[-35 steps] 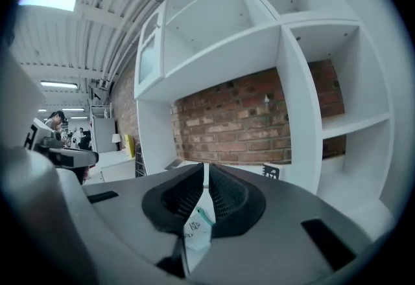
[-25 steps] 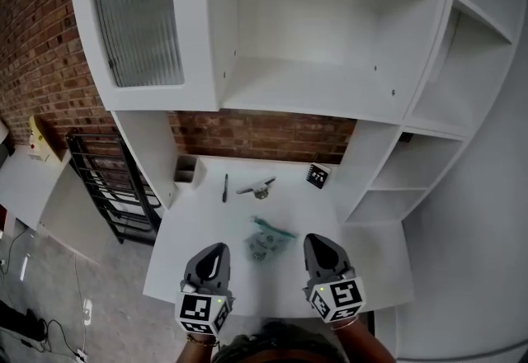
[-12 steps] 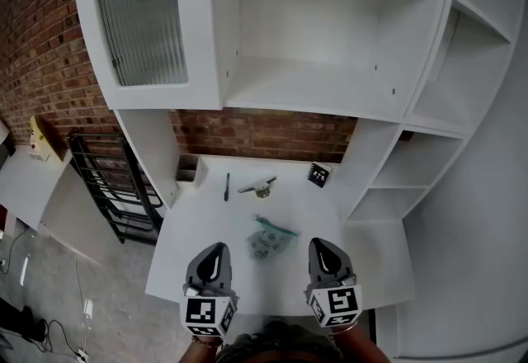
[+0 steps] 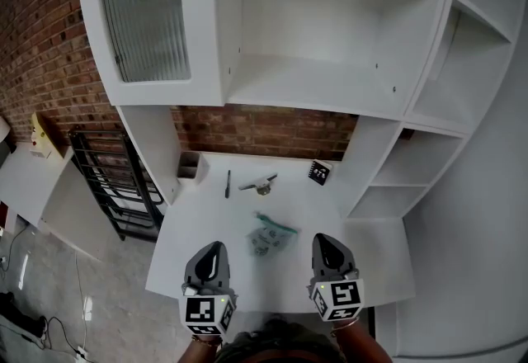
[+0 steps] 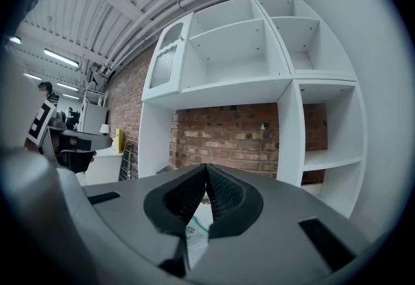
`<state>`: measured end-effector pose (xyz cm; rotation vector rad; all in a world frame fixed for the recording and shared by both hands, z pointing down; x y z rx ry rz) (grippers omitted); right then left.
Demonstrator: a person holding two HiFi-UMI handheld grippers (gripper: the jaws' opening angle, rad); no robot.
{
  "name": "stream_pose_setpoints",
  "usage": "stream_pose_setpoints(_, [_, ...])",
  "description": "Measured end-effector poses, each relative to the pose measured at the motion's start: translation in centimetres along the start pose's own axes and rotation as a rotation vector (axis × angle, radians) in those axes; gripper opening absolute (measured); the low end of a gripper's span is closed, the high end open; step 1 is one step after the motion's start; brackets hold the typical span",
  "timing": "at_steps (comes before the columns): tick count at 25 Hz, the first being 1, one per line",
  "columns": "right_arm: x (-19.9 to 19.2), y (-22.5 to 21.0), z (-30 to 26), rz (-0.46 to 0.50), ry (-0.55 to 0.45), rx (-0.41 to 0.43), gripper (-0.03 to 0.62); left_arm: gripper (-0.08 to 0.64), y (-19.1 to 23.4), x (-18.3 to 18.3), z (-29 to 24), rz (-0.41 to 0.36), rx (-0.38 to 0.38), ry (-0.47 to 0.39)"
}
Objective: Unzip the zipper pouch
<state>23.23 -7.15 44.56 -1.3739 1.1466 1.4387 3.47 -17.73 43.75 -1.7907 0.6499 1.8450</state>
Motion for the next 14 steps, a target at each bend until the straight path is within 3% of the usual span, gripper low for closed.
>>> stream_pose_setpoints(14, [-0.91, -0.51, -0.09, 0.018, 0.029, 0.003, 0.002, 0.005, 0.19, -0.66, 0.08, -0.002, 0.02, 0.019])
Point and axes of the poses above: the fingertips, and each gripper's own axes: z backward along the fingers, y to its left, x out of its top, the point moved 1 cm from there along z, backward along the fingers, and after that the axes turned 3 degrees about -y, right-handed, at the moved point
